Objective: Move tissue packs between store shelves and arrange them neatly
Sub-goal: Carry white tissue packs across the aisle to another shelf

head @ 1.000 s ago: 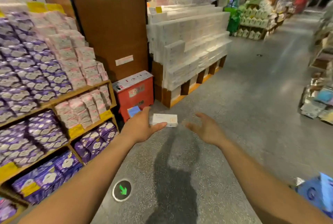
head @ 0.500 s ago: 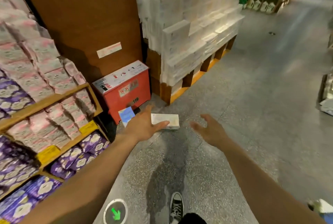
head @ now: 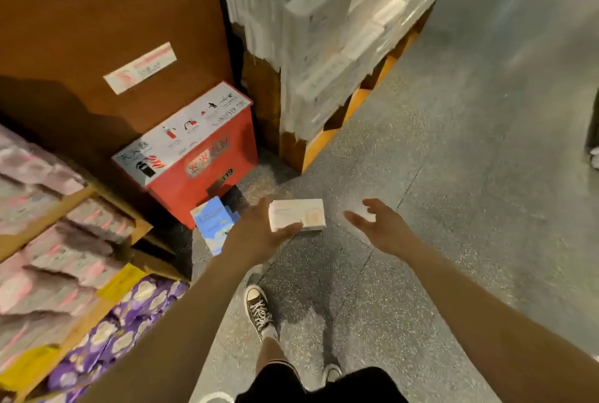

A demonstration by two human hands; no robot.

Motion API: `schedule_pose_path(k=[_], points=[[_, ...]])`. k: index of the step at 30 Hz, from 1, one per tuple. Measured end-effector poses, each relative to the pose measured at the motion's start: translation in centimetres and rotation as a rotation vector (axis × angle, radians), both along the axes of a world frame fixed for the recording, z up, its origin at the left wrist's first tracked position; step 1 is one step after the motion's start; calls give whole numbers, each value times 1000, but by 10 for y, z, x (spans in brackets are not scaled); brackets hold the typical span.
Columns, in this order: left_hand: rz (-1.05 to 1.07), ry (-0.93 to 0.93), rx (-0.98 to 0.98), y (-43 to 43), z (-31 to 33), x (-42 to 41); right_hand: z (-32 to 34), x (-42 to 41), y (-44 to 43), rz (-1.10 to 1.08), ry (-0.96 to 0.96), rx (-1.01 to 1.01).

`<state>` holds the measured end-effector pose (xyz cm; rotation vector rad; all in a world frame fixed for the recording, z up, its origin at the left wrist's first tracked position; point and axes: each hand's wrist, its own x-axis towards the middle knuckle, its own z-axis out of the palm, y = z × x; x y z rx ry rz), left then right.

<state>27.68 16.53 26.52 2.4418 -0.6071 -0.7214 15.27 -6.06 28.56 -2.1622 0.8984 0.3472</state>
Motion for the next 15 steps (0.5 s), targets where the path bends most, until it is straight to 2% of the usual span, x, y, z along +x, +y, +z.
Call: schedule_pose_path(k=[8,15], points=[[-25,80,47,-53,-162,149,-153,127,-45,-202,65,89],[46,111,49,-99,-375,219,-357,199,-89,-196,150,118]])
